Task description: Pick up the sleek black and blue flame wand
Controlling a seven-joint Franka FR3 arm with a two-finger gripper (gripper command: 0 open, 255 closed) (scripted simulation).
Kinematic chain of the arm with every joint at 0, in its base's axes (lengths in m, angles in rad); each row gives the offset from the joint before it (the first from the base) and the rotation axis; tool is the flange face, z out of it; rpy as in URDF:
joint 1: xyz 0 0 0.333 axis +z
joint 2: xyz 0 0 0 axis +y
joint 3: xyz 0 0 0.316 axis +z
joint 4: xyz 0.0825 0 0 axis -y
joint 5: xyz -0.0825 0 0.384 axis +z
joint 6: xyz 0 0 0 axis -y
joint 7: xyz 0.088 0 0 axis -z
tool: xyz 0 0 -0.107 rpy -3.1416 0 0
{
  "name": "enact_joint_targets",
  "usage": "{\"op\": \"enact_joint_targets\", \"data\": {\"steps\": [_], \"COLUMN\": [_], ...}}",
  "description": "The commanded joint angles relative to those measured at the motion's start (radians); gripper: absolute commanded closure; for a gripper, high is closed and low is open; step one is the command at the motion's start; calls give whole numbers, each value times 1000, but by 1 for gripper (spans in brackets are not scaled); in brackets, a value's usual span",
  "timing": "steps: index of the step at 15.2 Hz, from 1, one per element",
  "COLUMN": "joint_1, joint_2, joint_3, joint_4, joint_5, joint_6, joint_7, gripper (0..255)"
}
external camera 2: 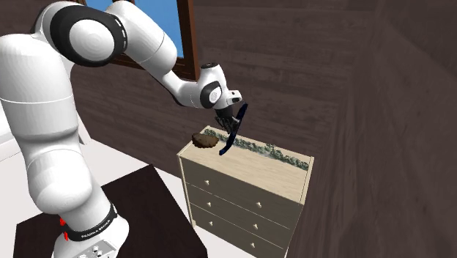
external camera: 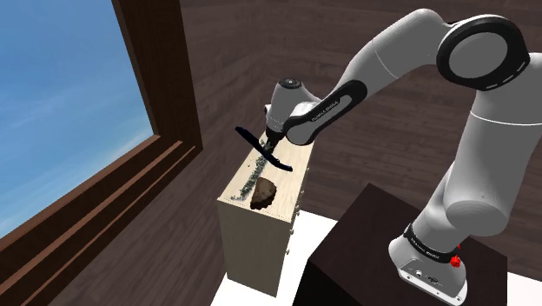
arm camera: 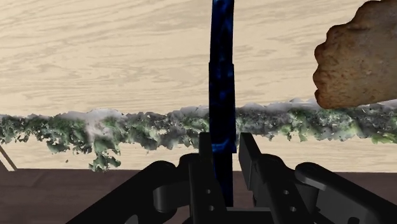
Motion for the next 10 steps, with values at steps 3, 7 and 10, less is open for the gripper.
{"op": "enact_joint_targets", "data": {"steps": [3, 7, 10], "joint_1": [-6, -10, -11], "joint_2": [-42, -79, -89], "joint_3": [10, 18, 20], "joint_4": [18, 30, 35], "joint_5": [24, 44, 49], "joint_6": [-39, -87, -101], "joint_7": [-24, -43, -49], "gripper": [255, 255, 255]}}
